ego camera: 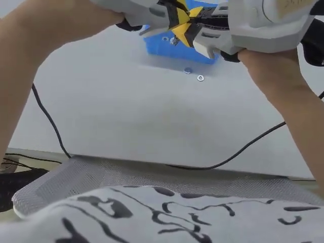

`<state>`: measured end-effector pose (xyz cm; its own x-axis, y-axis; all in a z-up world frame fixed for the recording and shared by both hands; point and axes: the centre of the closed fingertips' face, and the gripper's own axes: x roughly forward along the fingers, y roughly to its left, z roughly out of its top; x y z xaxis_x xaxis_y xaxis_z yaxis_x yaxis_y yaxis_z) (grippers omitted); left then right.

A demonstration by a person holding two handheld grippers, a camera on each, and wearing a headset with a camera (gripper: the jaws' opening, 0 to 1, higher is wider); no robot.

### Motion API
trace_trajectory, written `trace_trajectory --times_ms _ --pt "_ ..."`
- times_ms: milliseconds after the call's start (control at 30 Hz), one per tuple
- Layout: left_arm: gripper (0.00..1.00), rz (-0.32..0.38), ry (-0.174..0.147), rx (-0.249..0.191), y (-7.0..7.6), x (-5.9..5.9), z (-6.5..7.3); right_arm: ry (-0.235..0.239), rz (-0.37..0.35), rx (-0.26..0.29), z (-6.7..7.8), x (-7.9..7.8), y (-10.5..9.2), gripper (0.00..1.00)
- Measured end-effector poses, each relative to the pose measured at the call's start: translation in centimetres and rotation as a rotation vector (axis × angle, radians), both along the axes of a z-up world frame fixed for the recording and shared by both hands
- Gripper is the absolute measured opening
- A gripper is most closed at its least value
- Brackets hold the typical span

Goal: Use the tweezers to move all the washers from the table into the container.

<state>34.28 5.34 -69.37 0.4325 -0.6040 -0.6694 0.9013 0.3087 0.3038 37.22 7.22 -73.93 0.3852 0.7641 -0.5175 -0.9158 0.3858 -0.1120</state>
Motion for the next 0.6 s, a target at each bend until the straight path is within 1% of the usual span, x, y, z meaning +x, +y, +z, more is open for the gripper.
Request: trace_trajectory --times_ms 133,233,333,433,467,600 --pt "0.00 -0.006 -0.012 -0.011 -0.3 0.7 0.3 -0.014 -0.014 0.001 0.1 1.1 -0.6 0.01" --pt "0.00 -0.007 -0.018 -0.017 -0.5 1.2 0.3 -0.026 -0.022 -0.006 0.3 0.9 -0.3 0.01" --pt "0.00 -0.012 -0.016 -0.011 -0.7 1.6 -0.4 -0.025 -0.023 -0.025 -0.2 1.0 -0.3 0.01" --pt "0.00 -0.014 -0.004 -0.012 -0.9 2.0 -1.3 -0.019 -0.024 -0.045 -1.3 1.7 -0.7 0.01" --pt "0.00 -0.012 0.004 -0.017 -0.9 2.1 -1.5 -0.014 -0.025 -0.048 -1.5 1.7 -0.8 0.01" --pt "0.00 -0.002 0.018 -0.027 -1.0 2.7 -2.3 -0.001 -0.029 -0.048 -1.7 1.3 -0.4 0.02"
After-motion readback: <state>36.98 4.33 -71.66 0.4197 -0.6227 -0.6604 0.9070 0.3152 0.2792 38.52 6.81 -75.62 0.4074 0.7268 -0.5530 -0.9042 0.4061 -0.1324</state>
